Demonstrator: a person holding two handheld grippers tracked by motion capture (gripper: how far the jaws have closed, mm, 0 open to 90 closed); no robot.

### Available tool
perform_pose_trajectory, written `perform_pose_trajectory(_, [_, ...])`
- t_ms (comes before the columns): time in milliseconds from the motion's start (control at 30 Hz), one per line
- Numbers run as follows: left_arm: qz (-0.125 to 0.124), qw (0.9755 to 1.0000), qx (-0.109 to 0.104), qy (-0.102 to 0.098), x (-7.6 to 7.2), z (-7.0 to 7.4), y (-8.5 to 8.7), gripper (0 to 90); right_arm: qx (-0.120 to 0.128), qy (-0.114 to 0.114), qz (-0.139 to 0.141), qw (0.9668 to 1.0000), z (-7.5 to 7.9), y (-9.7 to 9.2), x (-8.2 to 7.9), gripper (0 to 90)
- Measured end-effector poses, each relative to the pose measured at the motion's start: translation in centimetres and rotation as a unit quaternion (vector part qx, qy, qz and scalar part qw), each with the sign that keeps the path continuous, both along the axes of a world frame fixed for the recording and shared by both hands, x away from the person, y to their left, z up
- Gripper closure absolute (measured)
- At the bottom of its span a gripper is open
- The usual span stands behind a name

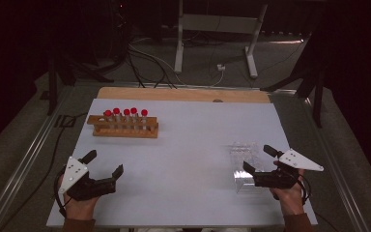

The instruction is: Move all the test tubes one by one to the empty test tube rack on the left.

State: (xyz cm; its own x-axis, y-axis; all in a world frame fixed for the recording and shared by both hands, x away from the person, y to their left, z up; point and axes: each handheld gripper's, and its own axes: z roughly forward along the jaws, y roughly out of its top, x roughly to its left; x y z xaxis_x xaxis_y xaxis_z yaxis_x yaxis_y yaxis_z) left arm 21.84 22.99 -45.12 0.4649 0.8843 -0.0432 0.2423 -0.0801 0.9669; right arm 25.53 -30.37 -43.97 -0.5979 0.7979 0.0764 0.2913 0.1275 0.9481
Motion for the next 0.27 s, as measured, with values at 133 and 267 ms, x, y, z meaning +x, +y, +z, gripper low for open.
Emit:
perform_pose_trajectory(133, [-0.006,1.0000,0.004,-0.003,-0.09,-0.04,-0.41,0.6,0.001,-0.005,-0.006,1.0000,-0.06,-0.15,-0.32,0.0])
perform_pose_trajectory(267, [0.000,1.0000,-0.002,-0.003,-0.11,-0.13,-0.22,0.6,0.002,-0.006,-0.011,0.9999,-0.18,-0.42,-0.51,0.0])
